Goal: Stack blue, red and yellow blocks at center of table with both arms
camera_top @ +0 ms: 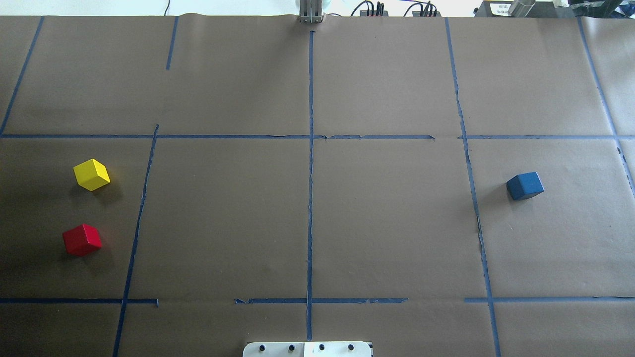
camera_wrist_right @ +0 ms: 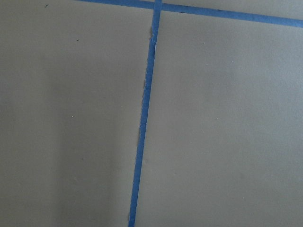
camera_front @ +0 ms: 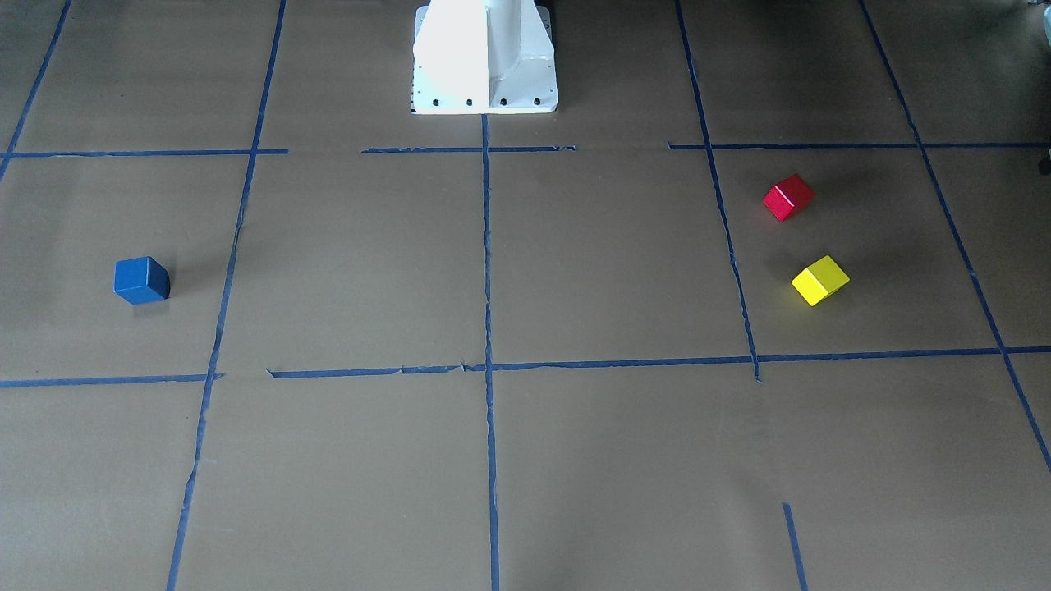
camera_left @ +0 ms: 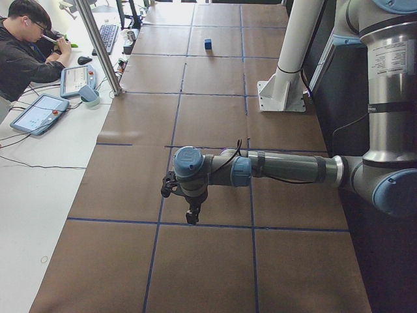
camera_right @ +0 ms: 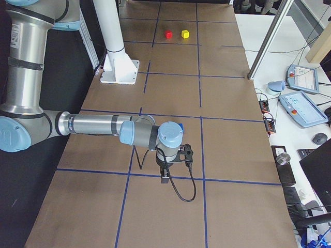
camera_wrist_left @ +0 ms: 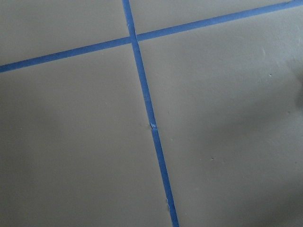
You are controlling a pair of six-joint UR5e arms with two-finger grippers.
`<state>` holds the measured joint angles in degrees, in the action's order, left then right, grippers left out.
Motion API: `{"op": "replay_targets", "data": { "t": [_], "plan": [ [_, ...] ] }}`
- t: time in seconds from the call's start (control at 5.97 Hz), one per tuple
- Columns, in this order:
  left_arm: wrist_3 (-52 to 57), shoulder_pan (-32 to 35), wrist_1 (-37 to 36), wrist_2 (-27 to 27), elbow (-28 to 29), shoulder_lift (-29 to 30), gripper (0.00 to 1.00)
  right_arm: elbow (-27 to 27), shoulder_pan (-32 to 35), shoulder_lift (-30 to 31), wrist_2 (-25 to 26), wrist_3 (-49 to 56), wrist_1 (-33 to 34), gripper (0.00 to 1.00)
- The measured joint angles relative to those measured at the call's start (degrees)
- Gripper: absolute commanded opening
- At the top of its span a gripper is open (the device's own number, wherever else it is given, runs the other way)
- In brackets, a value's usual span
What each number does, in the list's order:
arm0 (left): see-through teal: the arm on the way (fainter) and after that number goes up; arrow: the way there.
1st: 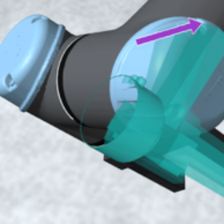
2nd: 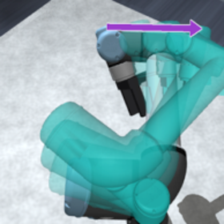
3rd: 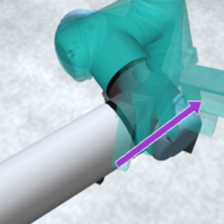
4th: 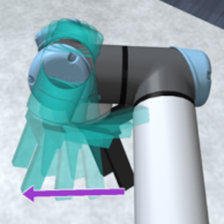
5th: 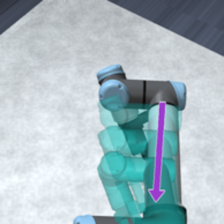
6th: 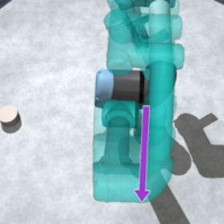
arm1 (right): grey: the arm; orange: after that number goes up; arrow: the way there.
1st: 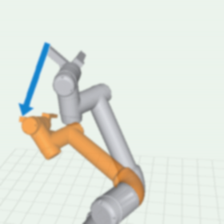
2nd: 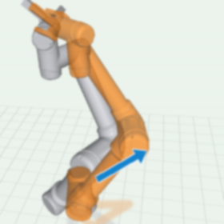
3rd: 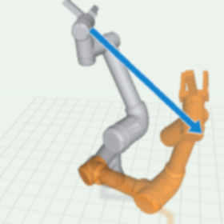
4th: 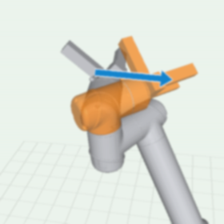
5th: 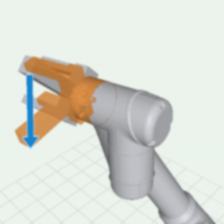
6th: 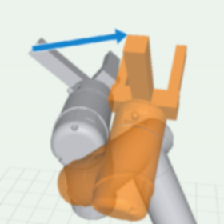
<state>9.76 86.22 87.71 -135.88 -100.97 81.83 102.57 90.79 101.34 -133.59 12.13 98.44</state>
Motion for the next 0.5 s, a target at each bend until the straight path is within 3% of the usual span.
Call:
{"op": "replay_targets", "data": {
  "t": [0.5],
  "plan": [
    [0.0,-0.1,0.0,0.0,-0.4,0.0,1.00,0.4,-0.4,-0.5,-1.5,-0.3,-1.4,1.00]
  ]
}}
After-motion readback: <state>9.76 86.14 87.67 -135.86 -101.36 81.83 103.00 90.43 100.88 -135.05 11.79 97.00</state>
